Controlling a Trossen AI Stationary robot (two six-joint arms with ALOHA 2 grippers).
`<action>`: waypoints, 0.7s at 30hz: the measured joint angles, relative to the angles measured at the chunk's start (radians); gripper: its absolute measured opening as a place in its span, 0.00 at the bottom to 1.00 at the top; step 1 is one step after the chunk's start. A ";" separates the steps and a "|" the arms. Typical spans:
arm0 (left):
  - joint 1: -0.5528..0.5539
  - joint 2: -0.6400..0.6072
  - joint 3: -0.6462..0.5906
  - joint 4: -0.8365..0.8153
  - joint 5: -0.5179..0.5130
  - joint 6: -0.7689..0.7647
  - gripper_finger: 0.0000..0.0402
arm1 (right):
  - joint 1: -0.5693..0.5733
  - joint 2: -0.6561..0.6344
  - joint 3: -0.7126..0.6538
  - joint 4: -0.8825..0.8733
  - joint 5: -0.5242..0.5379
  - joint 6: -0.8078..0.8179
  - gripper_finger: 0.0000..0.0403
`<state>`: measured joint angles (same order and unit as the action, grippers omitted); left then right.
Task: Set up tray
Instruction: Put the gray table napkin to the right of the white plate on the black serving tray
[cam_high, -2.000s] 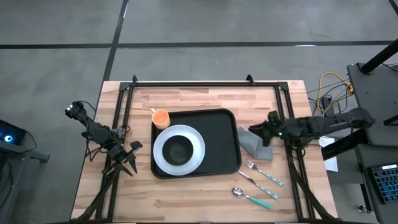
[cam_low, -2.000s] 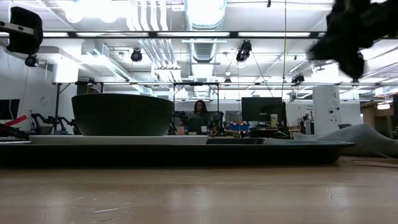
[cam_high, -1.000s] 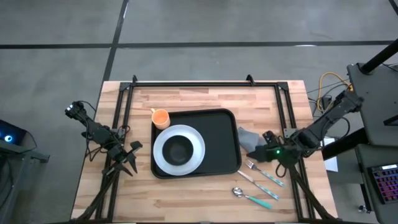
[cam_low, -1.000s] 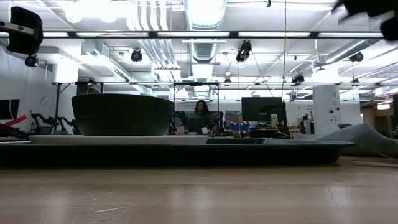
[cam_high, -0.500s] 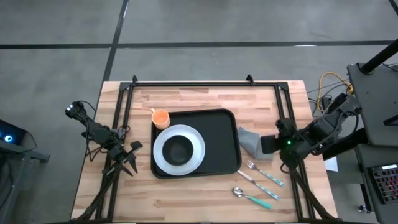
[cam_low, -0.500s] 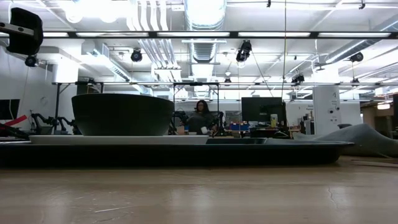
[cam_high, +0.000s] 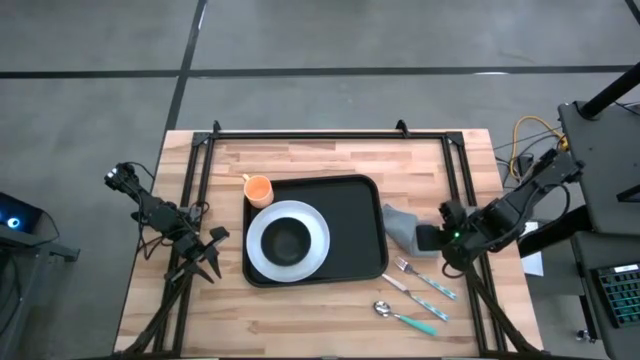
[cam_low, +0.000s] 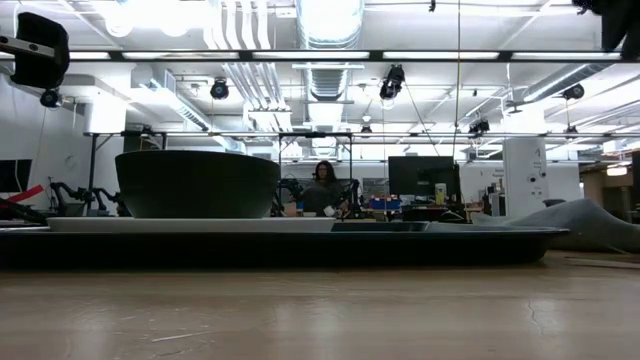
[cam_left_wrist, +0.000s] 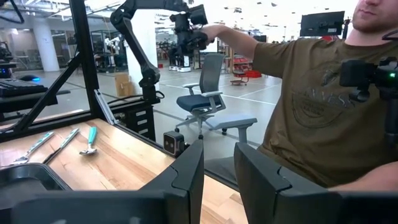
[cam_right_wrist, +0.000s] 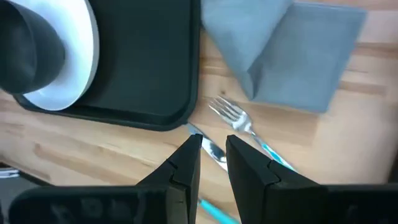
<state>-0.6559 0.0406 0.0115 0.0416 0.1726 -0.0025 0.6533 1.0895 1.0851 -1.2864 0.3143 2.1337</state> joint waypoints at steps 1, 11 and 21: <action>0.000 0.000 0.000 0.000 0.000 0.000 0.18 | 0.000 -0.015 -0.031 0.024 0.013 -0.007 0.17; 0.000 0.000 -0.001 0.000 0.000 0.000 0.18 | -0.006 -0.052 -0.230 0.091 0.062 -0.031 0.17; 0.000 0.000 -0.001 0.000 0.001 0.000 0.18 | -0.046 -0.040 -0.315 0.177 0.086 -0.113 0.17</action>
<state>-0.6559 0.0408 0.0105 0.0414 0.1732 -0.0025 0.6072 1.0498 0.7704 -1.1093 0.4001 2.0211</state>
